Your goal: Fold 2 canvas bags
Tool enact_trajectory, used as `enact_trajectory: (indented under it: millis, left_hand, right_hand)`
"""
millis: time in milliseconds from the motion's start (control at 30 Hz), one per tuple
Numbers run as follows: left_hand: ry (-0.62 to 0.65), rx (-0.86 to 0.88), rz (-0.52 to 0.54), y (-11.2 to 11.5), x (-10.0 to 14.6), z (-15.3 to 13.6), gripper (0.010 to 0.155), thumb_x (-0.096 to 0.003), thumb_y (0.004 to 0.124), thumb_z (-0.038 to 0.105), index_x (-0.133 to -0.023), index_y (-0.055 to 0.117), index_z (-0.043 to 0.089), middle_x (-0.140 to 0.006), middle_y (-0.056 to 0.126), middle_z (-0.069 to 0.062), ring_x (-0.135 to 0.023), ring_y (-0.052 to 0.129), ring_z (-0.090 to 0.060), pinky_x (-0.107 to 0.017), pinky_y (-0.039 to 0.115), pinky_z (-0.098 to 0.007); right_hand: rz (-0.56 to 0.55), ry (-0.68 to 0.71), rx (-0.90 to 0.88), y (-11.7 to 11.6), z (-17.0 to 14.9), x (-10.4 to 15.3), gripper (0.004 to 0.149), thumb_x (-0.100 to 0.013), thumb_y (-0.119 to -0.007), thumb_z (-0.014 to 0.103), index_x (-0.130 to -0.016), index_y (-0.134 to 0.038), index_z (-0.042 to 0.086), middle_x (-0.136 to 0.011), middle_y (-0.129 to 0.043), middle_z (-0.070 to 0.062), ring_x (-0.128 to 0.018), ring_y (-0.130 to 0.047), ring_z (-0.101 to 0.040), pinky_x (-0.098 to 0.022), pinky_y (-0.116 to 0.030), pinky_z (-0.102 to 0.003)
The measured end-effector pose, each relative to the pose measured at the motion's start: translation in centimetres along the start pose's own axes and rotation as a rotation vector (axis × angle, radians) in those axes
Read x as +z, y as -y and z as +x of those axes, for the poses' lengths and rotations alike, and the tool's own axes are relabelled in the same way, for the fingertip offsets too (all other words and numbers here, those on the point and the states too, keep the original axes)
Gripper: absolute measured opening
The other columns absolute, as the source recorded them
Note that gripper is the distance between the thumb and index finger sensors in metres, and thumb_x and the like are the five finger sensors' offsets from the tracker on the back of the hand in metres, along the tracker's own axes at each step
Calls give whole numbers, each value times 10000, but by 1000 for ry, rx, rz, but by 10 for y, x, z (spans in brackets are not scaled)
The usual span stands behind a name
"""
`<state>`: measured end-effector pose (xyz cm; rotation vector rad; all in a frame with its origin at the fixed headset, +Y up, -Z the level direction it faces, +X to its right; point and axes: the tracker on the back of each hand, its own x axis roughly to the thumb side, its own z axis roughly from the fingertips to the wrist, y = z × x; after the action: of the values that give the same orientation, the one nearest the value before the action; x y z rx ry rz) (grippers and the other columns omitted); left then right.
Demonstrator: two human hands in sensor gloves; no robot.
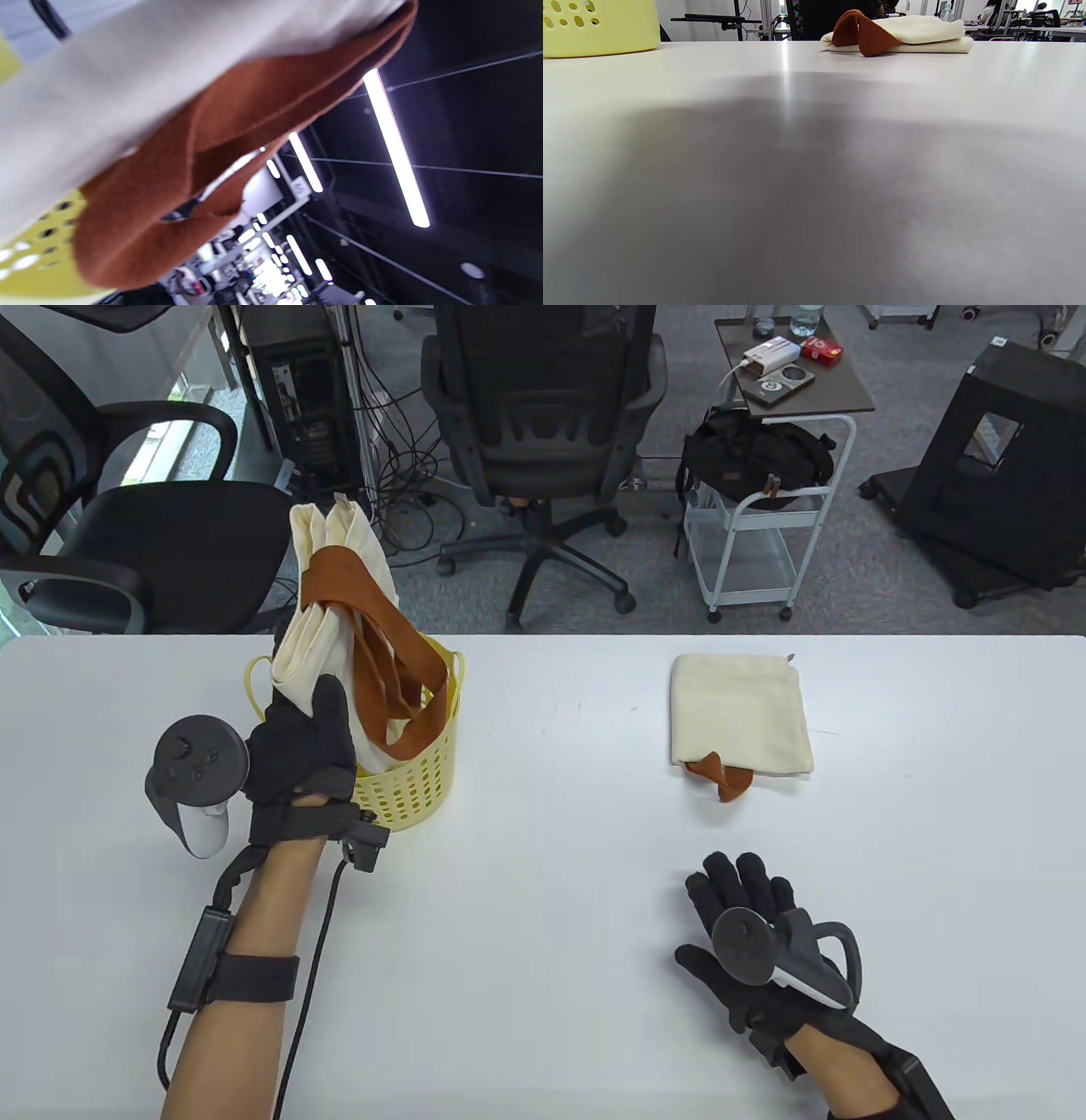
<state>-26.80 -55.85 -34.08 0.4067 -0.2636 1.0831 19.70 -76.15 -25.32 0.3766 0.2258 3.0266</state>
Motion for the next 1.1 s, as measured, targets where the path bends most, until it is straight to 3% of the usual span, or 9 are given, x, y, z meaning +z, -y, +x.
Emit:
enact_trajectory:
  millis: [267, 533, 733, 1100]
  left_hand:
    - [120, 128, 35, -9, 11, 76, 667, -477, 586, 522, -1079, 334, 383, -1179, 388, 58, -1137, 540, -290, -826, 590, -474]
    - [158, 278, 18, 4, 32, 98, 653, -475, 615, 501, -1073, 400, 350, -1153, 478, 23, -1095, 643, -297, -790, 660, -468]
    - [39, 463, -30, 32, 49, 68, 637, -472, 647, 491, -1062, 470, 327, -1121, 573, 7, -1033, 760, -306, -739, 738, -470]
    - [-257, 893, -218, 117, 84, -32, 585, -464, 712, 493, -1008, 631, 293, -995, 794, -12, -861, 946, -284, -622, 834, -433]
  right_hand:
    - [-1, -6, 2, 1, 1, -1, 766, -423, -589, 604, -1067, -301, 305, -1151, -108, 2, -1047, -78, -338, -749, -189, -590]
    - [-7, -12, -4, 2, 0, 0, 766, -422, -589, 604, -1067, -302, 306, -1152, -112, 0, -1049, -82, -338, -749, -190, -590]
    - [-7, -14, -5, 3, 0, 0, 767, -423, -589, 604, -1067, -302, 304, -1152, -114, -1, -1049, -84, -338, -749, -191, -591]
    - [-11, -20, -59, 5, -4, -3, 777, -423, -580, 610, -1066, -272, 303, -1141, -66, -8, -1046, -75, -350, -751, -198, -590]
